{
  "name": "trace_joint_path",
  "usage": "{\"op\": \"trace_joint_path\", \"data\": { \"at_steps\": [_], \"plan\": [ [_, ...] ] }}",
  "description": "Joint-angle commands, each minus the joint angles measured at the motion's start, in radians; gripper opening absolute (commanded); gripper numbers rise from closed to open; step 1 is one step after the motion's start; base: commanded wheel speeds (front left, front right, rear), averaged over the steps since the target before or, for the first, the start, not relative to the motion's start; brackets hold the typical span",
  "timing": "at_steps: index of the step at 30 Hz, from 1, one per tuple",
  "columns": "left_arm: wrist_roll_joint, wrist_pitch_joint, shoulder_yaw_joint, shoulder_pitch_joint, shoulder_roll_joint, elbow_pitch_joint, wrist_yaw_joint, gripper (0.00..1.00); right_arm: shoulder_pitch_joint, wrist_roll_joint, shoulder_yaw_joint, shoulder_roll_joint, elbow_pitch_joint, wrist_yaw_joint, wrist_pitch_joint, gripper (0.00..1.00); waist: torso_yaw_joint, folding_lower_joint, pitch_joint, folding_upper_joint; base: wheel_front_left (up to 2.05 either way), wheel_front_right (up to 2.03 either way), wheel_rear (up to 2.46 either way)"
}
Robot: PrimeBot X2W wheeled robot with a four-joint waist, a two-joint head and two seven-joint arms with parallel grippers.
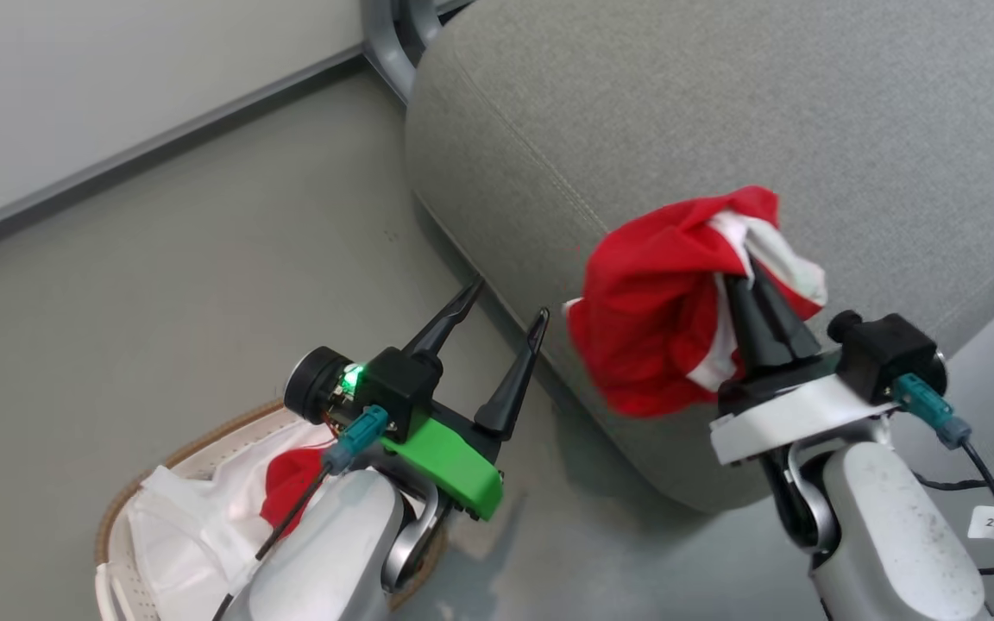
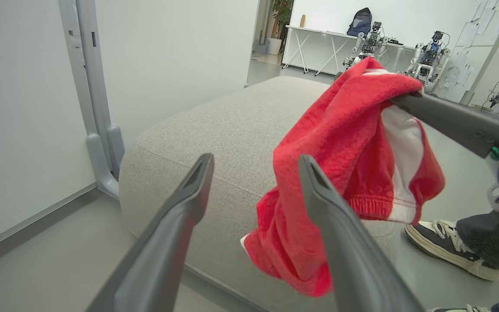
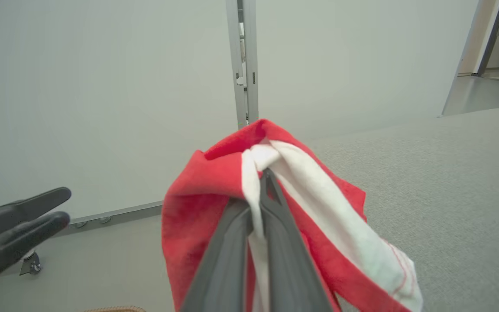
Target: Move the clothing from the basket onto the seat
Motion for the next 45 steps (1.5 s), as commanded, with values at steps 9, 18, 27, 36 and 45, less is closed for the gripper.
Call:
{"op": "trace_joint_path", "data": {
  "at_steps": [9,18,27,36,45],
  "plan": [
    [0.027,0.0,-0.008,-0.031,0.031,0.008,-0.003,1.0,-0.198,-0.072,-0.077,-0.072,0.067,-0.001,-0.005,0.0,0.004,0.0,0.13,-0.0001,0.0,0.0,0.0],
    [0.048,0.0,-0.054,-0.1,0.068,0.02,-0.003,1.0,-0.487,-0.095,-0.203,-0.217,0.189,-0.001,-0.005,0.0,0.107,0.0,0.269,-0.0001,0.0,0.0,0.0],
    [0.058,0.0,-0.054,-0.154,0.065,0.017,-0.003,1.0,-0.653,-0.176,-0.318,-0.316,0.403,-0.001,-0.005,0.0,0.203,0.0,0.381,-0.0001,0.0,0.0,0.0],
    [0.075,0.0,-0.031,-0.176,0.075,0.016,-0.003,1.0,-0.625,-0.241,-0.435,-0.288,0.561,-0.001,-0.005,0.0,0.263,0.0,0.436,-0.0001,0.0,0.0,0.0],
    [0.074,0.0,0.027,-0.123,0.076,0.02,-0.003,1.0,-0.501,-0.283,-0.544,-0.223,0.594,-0.001,-0.005,1.0,0.258,0.0,0.386,-0.0001,0.0,0.0,0.0]
  ]
}}
